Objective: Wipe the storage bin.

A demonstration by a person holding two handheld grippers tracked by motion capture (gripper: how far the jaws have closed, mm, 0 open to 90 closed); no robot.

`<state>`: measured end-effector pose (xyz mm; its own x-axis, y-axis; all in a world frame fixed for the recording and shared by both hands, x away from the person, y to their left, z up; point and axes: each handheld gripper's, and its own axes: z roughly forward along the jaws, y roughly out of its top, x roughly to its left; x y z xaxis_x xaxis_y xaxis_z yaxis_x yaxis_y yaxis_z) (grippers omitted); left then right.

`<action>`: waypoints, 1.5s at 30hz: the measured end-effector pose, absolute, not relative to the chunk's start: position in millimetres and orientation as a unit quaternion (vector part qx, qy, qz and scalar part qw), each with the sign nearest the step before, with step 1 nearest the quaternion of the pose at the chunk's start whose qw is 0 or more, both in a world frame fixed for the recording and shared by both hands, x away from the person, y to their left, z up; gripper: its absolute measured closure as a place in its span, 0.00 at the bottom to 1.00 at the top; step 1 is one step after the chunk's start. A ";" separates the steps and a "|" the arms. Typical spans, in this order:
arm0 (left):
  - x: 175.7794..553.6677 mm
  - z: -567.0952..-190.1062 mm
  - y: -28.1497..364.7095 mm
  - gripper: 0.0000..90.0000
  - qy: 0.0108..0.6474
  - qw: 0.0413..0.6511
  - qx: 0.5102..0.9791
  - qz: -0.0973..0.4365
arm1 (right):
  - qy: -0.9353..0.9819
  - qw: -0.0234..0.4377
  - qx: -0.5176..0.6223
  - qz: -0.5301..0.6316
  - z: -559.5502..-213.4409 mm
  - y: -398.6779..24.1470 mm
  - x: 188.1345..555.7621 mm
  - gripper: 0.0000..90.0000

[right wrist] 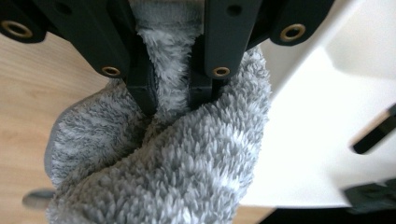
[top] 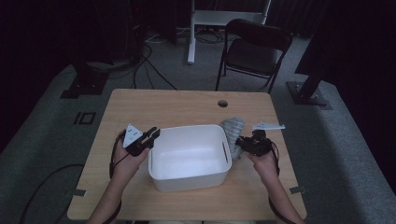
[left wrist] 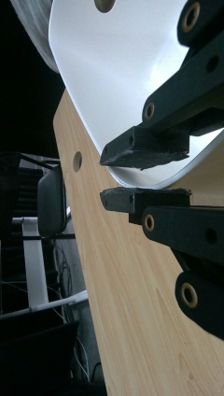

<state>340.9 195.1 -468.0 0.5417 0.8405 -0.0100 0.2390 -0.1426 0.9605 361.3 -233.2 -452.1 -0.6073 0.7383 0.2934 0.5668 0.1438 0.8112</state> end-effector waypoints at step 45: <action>339.1 -467.9 191.5 0.86 0.394 0.525 0.695 0.293 | 0.782 0.088 0.434 0.440 -481.3 -210.3 337.7 0.87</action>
<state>339.1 191.5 -467.9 0.5181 0.8553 -0.0054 0.2397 -0.1392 0.9608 337.7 -210.3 -481.3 -0.6083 0.7552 0.2443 0.6008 0.2370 0.7635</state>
